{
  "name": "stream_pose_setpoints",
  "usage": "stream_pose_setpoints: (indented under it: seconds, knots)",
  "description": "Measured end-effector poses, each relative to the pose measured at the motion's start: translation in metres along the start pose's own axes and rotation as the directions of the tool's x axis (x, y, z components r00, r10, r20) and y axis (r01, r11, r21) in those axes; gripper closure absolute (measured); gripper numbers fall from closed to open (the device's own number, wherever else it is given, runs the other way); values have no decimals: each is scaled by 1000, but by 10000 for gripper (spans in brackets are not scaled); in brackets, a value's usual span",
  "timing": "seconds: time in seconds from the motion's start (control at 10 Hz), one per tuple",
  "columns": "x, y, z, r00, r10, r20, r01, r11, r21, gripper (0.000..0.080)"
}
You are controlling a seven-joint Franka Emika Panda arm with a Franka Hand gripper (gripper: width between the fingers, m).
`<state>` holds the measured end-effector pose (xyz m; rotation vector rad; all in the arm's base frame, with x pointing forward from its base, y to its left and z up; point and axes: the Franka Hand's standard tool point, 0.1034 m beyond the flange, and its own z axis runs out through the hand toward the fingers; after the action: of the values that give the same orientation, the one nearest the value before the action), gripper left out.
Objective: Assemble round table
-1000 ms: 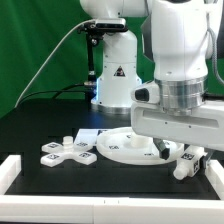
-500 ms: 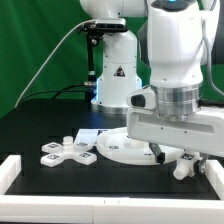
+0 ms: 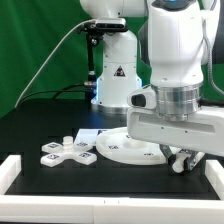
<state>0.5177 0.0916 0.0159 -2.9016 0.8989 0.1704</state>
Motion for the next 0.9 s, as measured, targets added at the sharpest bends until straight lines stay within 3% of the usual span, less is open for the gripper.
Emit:
stream_pose_setpoints:
  seconds: [0.2, 0.4, 0.5, 0.7, 0.9]
  knots:
    - [-3, -3, -44, 998, -61, 4, 61, 998, 8, 592]
    - [-32, -6, -65, 996, -87, -9, 87, 996, 4, 592]
    - [-51, -14, -70, 993, -117, -13, 117, 993, -1, 592]
    - [-43, -9, -65, 993, -115, -6, 115, 993, -1, 590]
    - [-46, -10, -62, 992, -122, -6, 122, 992, -3, 590]
